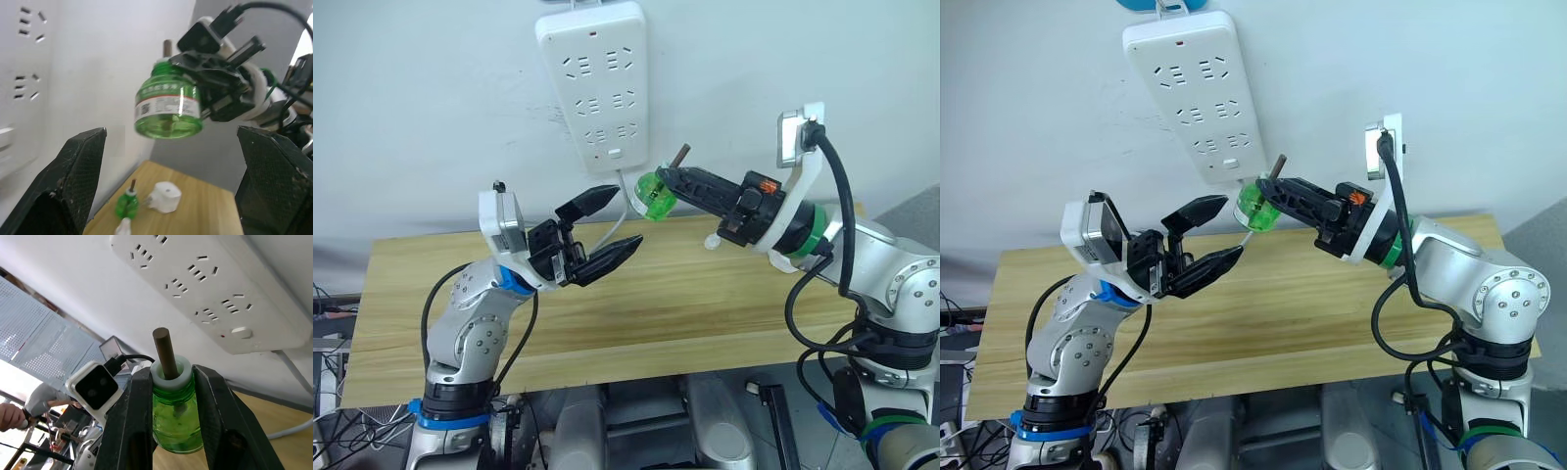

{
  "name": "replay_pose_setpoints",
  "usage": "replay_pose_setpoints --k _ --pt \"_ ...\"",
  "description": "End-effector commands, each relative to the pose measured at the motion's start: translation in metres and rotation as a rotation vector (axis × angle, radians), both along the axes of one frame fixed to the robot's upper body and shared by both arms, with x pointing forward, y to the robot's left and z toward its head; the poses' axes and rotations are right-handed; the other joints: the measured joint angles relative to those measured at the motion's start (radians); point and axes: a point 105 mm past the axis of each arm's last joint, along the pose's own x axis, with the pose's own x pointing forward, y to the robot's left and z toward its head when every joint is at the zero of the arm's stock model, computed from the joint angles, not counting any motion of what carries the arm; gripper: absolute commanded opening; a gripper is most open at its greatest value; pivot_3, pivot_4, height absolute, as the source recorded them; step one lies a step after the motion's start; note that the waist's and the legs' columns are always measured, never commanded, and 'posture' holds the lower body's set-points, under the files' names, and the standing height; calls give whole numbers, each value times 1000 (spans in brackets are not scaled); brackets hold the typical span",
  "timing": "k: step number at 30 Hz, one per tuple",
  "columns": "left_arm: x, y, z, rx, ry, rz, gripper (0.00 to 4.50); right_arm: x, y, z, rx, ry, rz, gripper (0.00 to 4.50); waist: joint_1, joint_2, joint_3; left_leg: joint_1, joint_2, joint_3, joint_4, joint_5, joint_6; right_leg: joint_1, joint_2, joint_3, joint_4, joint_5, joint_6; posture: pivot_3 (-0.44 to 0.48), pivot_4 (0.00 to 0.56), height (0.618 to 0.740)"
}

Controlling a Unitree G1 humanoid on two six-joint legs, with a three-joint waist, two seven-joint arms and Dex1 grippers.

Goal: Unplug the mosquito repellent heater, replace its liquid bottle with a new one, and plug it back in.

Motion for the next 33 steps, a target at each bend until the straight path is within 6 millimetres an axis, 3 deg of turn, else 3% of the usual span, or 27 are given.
replay_pose_setpoints --k 1,33 --pt "-3 -6 9 -32 -62 -14 4500 -8 1 10 50 -2 19 834 0 0 0 0 0 0 0 0 0 0 0 0 0 0 0 -270 371 730" --pt "16 -34 17 -235 -63 32 4500 -10 6 25 157 89 11 834 -1 0 0 -1 0 0 1 0 0 0 0 0 -1 0 0 -283 386 730"
